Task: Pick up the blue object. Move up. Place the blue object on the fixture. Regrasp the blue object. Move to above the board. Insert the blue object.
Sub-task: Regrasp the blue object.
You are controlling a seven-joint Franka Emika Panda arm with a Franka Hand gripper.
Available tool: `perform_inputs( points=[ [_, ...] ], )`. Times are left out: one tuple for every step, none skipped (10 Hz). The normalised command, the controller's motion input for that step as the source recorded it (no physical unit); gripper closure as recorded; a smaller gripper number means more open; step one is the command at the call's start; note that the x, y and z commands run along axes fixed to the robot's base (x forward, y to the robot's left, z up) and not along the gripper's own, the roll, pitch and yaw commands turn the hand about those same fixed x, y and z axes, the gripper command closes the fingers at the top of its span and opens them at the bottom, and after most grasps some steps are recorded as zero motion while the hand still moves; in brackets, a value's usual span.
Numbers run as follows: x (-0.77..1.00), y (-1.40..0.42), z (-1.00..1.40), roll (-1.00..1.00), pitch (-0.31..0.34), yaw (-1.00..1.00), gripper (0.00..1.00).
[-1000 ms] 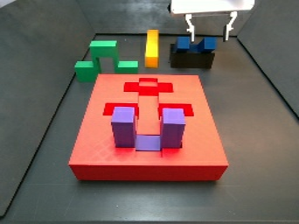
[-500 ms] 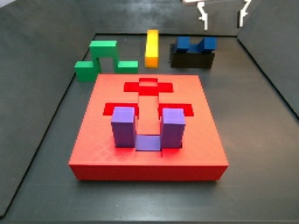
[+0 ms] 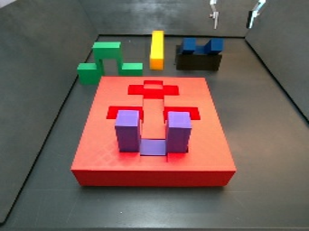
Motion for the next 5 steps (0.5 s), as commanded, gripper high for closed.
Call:
perform_inputs(
  points=[
    [0.05,-0.01,0.00,1.00,0.000,0.26,0.00],
    [0.00,-0.09,0.00,1.00,-0.120,0.22,0.00],
    [-0.18,-0.08,0.00,1.00,-0.134,0.22,0.00],
    [-0.28,-0.06,0.00,1.00,-0.109,0.22,0.00],
    [-0.31,-0.05,0.00,1.00,-0.086,0.22,0.00]
  ],
)
